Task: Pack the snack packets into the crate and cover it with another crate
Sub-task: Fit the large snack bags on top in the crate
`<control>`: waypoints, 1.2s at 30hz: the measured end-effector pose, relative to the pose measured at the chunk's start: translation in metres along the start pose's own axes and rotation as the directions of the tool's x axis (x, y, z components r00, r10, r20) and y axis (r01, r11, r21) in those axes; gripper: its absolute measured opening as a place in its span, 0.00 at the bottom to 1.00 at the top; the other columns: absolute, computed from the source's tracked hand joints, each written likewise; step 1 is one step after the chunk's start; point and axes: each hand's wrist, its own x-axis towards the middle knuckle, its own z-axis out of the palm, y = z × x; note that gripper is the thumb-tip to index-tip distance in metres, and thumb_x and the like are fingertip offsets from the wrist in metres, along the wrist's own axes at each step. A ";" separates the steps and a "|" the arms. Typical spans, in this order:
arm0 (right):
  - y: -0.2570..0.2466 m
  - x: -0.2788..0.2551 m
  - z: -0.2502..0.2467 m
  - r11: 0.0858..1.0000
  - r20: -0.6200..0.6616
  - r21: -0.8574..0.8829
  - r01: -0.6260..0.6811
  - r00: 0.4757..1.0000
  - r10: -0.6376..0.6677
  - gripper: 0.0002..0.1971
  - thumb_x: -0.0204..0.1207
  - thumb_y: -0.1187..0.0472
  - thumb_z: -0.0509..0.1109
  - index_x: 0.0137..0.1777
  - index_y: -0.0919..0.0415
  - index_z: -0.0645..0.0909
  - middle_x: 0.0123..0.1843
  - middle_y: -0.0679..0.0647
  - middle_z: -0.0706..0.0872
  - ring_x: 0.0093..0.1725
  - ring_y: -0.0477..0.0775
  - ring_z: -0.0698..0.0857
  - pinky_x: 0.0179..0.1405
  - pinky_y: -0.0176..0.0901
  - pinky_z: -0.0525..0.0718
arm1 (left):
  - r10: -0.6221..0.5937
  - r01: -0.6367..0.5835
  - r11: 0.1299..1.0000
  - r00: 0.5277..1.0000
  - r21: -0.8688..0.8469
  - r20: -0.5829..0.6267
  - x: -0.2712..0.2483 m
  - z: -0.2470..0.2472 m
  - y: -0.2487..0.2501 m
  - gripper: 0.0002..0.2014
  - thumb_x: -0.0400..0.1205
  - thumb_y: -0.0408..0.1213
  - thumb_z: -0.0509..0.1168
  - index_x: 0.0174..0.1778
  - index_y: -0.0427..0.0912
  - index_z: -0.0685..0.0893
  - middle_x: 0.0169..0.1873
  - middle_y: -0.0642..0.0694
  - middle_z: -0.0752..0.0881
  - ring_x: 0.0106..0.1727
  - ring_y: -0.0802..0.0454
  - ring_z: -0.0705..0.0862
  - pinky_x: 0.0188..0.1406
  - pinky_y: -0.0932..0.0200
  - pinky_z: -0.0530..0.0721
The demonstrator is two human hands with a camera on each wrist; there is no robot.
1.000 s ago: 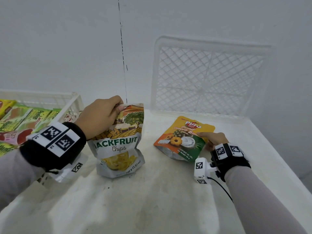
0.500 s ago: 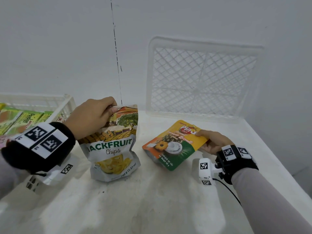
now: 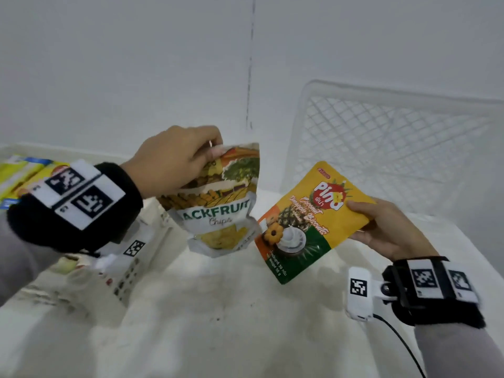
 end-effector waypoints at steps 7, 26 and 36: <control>-0.012 -0.032 0.098 0.971 -0.004 0.132 0.202 0.979 -0.203 0.12 0.77 0.68 0.65 0.60 0.65 0.80 0.53 0.60 0.90 0.49 0.58 0.91 0.35 0.48 0.90 | -0.015 0.012 1.000 0.983 -0.015 -0.184 -0.007 -0.085 -0.067 0.09 0.85 0.45 0.57 0.48 0.45 0.78 0.41 0.47 0.81 0.43 0.47 0.78 0.40 0.58 0.69; 0.079 -0.109 0.377 0.888 0.002 0.438 0.139 0.988 -0.155 0.09 0.82 0.70 0.59 0.58 0.65 0.78 0.52 0.59 0.91 0.53 0.57 0.90 0.45 0.54 0.90 | -0.060 0.030 0.991 0.971 0.131 0.232 -0.108 -0.225 -0.262 0.06 0.84 0.49 0.53 0.43 0.59 0.74 0.38 0.58 0.85 0.40 0.59 0.80 0.35 0.58 0.73; 0.109 -0.082 0.435 0.837 -0.014 0.547 -0.003 1.000 0.012 0.14 0.82 0.73 0.56 0.64 0.66 0.75 0.58 0.63 0.86 0.50 0.58 0.90 0.38 0.54 0.90 | -0.158 0.116 0.987 0.840 0.112 0.519 -0.064 -0.183 -0.333 0.09 0.85 0.45 0.54 0.48 0.47 0.77 0.39 0.53 0.86 0.37 0.56 0.82 0.36 0.60 0.75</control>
